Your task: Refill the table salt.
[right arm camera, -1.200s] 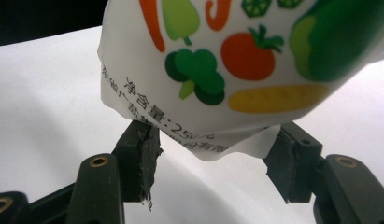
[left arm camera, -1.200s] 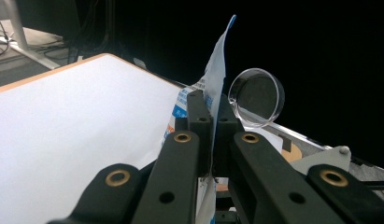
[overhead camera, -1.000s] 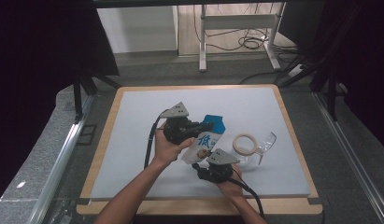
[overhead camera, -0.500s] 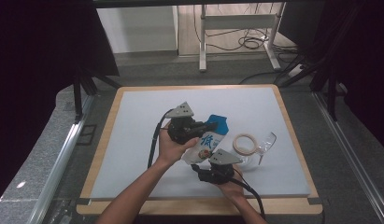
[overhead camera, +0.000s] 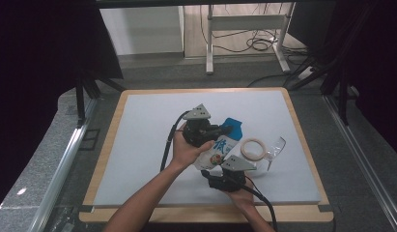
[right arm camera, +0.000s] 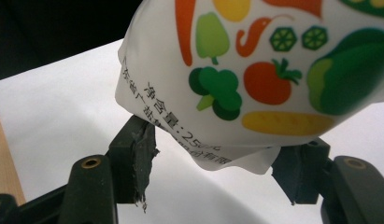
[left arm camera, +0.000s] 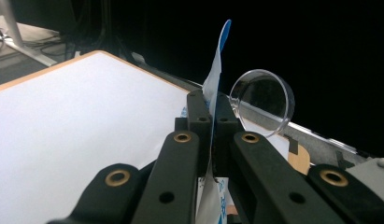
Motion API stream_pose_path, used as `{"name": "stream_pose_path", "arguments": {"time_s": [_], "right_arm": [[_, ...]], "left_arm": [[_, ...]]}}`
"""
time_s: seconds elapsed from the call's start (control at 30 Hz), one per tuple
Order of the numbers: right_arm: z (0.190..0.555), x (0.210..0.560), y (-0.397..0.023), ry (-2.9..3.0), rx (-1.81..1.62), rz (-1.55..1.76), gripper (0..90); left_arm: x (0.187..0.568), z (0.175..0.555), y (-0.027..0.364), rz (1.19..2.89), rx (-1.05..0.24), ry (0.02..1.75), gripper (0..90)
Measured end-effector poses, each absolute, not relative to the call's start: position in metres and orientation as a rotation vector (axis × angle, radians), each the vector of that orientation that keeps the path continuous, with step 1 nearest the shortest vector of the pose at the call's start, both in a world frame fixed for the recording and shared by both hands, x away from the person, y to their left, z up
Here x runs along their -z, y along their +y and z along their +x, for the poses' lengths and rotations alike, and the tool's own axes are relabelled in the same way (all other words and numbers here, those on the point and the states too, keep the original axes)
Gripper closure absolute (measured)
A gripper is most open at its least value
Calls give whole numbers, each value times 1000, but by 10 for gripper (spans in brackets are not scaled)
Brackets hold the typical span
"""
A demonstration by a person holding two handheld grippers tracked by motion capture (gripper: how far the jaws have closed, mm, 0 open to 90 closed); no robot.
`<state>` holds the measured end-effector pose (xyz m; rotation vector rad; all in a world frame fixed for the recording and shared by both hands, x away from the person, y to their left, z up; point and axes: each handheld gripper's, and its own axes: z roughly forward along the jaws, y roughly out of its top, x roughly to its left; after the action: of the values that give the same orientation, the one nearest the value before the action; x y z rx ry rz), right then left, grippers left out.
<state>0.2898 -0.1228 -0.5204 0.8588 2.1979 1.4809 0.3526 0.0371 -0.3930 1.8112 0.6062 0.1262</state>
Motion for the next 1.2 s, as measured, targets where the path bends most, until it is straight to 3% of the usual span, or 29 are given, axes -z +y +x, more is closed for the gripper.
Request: {"name": "stream_pose_path", "arguments": {"time_s": [1.2], "right_arm": [[287, 526, -131, 2091, -1476, 983, 378]], "left_arm": [[401, 384, -3, 1921, -17, 590, 900]]}}
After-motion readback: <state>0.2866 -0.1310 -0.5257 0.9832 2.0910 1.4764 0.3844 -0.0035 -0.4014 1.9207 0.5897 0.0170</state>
